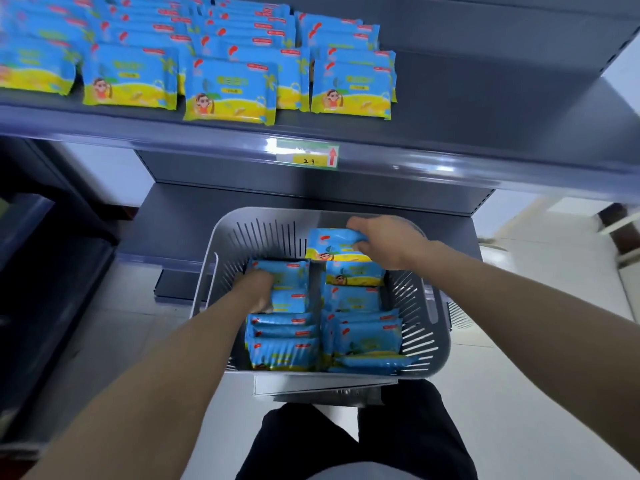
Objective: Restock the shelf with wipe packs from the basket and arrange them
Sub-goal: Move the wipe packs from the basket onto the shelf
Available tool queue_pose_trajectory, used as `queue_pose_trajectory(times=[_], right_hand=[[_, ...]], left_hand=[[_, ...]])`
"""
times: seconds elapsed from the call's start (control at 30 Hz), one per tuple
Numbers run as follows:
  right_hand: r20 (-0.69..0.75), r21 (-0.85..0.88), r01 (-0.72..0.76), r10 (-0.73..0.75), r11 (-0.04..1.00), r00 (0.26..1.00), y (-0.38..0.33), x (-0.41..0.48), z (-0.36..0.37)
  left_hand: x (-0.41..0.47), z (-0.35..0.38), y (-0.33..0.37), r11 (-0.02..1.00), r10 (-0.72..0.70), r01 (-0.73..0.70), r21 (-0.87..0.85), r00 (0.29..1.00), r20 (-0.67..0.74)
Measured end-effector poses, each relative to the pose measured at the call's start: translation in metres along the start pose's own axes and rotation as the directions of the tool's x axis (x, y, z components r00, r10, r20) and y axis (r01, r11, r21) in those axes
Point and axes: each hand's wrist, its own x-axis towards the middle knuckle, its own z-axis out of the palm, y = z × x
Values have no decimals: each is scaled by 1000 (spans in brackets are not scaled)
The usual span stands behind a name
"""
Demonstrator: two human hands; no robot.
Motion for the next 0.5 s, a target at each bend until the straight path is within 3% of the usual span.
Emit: queue_pose_trajectory(times=[0.13, 0.27, 0.4, 0.5], right_hand=[[-92, 54, -19, 24, 998, 996, 1, -1, -17], [-285, 56, 7, 9, 998, 958, 6, -1, -51], [-467, 62, 19, 13, 998, 884, 24, 2, -103], [-482, 73, -17, 50, 997, 875, 48, 15, -140]], left_hand=[[-17, -39, 2, 990, 82, -107, -93, 968, -238], [-44, -95, 8, 964, 157, -230, -132, 896, -417], [-75, -158, 22, 931, 207, -337, -140, 804, -557], [-90, -203, 36, 905, 229, -399, -146, 747, -624]])
